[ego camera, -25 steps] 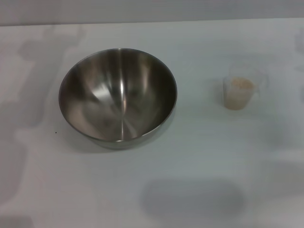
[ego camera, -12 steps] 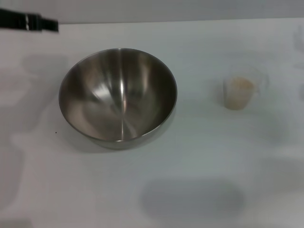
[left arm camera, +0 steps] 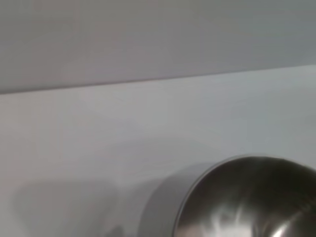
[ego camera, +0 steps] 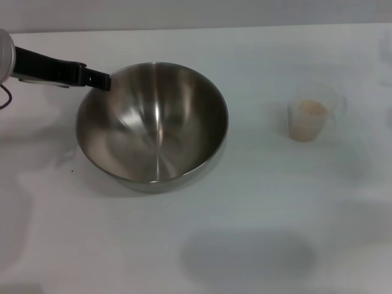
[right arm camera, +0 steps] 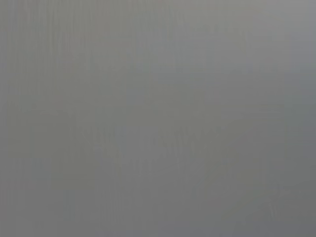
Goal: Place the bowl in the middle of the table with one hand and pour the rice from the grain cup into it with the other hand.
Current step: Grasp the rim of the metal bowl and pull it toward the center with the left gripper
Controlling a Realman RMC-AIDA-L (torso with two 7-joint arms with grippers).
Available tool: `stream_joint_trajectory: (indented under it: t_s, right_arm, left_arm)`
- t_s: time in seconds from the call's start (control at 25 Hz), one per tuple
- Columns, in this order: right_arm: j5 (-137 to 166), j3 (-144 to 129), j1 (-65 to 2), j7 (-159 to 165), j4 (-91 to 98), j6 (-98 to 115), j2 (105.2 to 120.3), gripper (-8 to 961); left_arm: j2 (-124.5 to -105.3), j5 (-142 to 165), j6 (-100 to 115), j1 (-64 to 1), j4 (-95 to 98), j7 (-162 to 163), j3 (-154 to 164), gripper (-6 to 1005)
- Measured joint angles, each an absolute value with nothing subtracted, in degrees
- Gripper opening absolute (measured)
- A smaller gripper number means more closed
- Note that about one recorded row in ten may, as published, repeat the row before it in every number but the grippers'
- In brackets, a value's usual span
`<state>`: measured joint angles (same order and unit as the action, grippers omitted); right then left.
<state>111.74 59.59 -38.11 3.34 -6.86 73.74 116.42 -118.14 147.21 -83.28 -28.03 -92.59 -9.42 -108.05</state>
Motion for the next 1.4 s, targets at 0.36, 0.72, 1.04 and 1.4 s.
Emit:
stream_joint_trajectory:
  t_s: [0.36,0.72,1.04,1.4]
  right_arm:
    - [111.90,59.59,-38.11,3.33,-6.85,73.74,116.36,674]
    - [111.79,59.59,-37.85,3.34,-6.75,73.74,116.36,674]
    - [111.83,59.59,-37.71,3.34,-6.86,73.74,116.37,674]
    - [111.92,59.59,-37.70,3.34,-6.86,73.74,116.37,674]
  left_arm:
    - [-118.21,147.66,-81.92,-28.80,-88.14,-9.79,-107.48,841]
    - [-118.17,148.01,-78.84,-28.83,-84.49,-10.61,-105.92,841]
    - [-118.12,148.09,-78.04,-28.83,-82.51,-12.11,-105.44,840]
    - [-118.10,148.56,-77.21,-28.89,-80.76,-13.82,-105.36,799]
